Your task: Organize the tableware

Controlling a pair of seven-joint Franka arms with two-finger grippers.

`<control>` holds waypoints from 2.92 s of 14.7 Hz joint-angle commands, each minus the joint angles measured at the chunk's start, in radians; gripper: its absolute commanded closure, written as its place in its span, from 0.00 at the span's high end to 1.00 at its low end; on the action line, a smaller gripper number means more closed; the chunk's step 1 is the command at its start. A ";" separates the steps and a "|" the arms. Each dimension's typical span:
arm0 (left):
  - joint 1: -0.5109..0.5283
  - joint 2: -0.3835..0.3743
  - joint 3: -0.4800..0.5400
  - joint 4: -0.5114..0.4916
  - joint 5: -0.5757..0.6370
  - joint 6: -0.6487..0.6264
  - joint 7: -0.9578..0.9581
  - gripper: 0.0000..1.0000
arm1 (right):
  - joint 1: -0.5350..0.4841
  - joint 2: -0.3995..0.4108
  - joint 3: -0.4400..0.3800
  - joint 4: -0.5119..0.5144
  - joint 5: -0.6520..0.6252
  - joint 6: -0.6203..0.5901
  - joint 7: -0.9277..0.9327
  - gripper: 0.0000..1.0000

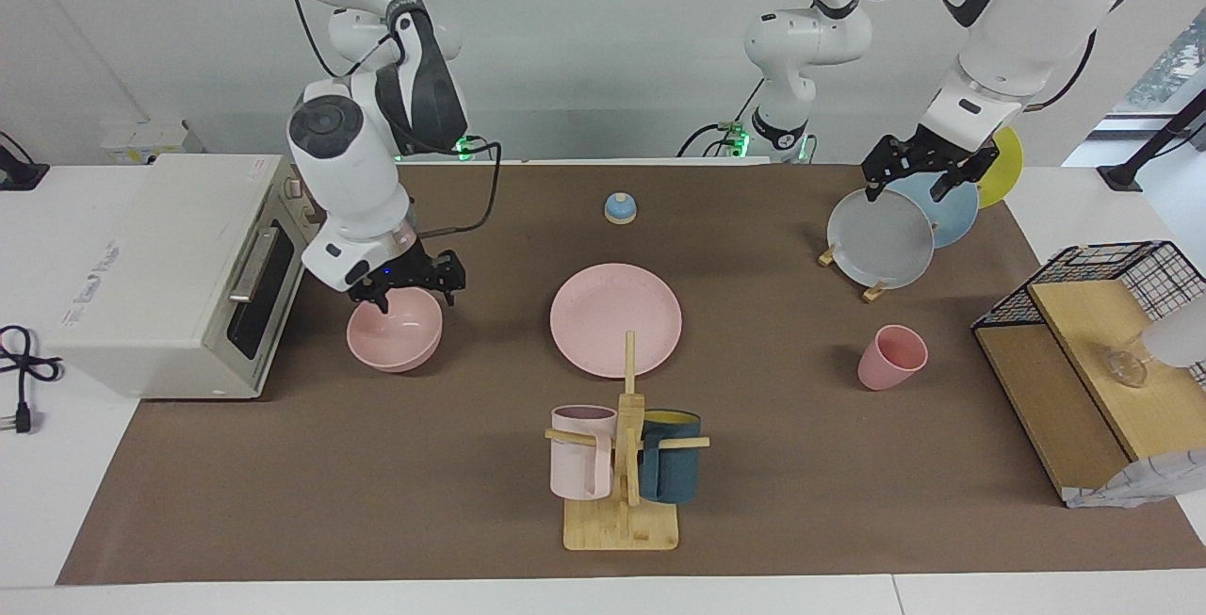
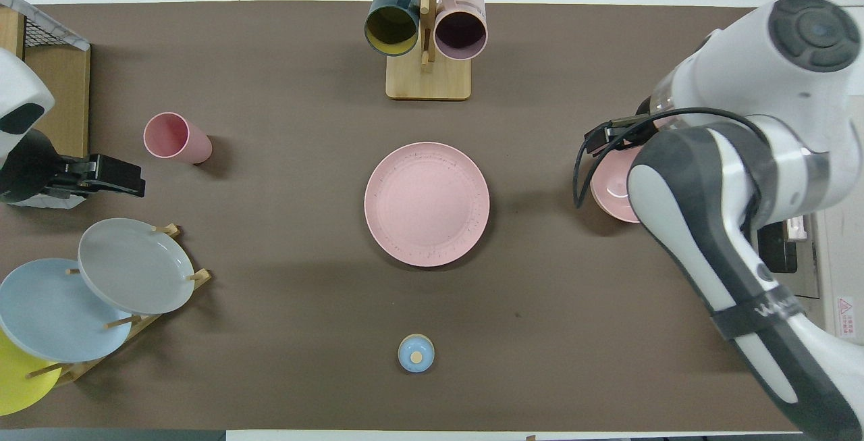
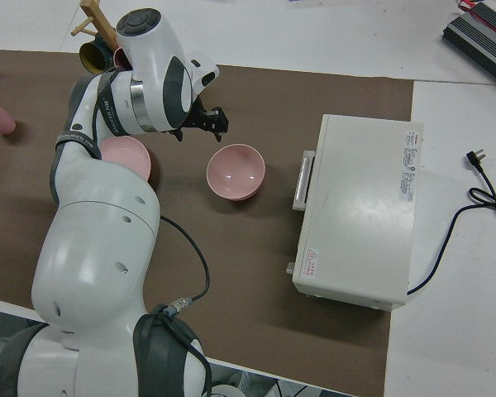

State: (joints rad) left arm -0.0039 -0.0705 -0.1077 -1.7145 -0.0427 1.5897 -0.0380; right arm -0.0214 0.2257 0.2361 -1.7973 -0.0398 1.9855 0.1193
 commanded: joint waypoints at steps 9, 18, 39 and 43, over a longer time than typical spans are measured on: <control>0.012 -0.015 -0.007 -0.007 0.021 -0.004 -0.005 1.00 | 0.000 -0.058 0.022 -0.304 -0.053 0.245 0.013 0.85; 0.010 -0.015 -0.009 -0.005 0.021 -0.002 -0.005 1.00 | 0.012 -0.051 0.022 -0.306 -0.138 0.234 -0.017 0.00; 0.019 0.357 -0.004 0.001 0.041 0.421 -0.008 1.00 | 0.580 0.480 0.019 0.628 -0.231 -0.200 0.666 0.00; 0.015 0.392 -0.004 0.015 0.043 0.455 -0.008 1.00 | 0.572 0.477 0.022 0.604 -0.169 -0.172 0.694 0.00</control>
State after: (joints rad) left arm 0.0119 0.2951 -0.1073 -1.7202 -0.0239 2.0257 -0.0383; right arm 0.5595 0.7056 0.2492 -1.1852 -0.2336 1.8072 0.7889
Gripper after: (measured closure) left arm 0.000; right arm 0.956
